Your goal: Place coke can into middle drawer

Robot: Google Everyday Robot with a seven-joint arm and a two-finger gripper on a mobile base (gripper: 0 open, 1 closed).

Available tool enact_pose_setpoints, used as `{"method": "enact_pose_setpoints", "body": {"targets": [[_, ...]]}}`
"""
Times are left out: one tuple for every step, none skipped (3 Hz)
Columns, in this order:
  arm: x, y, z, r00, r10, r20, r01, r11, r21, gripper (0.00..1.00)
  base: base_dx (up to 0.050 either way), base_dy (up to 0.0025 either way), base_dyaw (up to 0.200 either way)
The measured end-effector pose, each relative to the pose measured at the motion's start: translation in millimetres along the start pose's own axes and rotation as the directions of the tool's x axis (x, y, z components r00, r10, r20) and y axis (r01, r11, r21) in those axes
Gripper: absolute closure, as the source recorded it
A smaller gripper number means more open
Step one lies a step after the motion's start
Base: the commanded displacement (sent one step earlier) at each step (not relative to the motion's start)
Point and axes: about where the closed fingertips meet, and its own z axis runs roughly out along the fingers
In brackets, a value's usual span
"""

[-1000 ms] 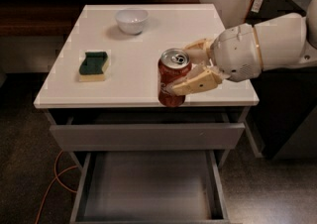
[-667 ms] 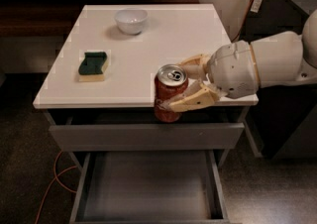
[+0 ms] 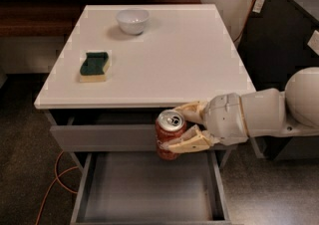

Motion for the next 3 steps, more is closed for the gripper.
{"method": "enact_pose_setpoints", "body": {"targets": [[64.4,-1.6,44.1,0.997,0.073,-0.032,-0.071,0.9958,0.059,1.0,0.0,0.0,0.0],[64.4,-1.6,44.1,0.997,0.073,-0.032,-0.071,0.9958,0.059,1.0,0.0,0.0,0.0],[87.0,4.5,67.6,0.994,0.1,-0.037,-0.099,0.9946,0.031,1.0,0.0,0.0,0.0]]}}
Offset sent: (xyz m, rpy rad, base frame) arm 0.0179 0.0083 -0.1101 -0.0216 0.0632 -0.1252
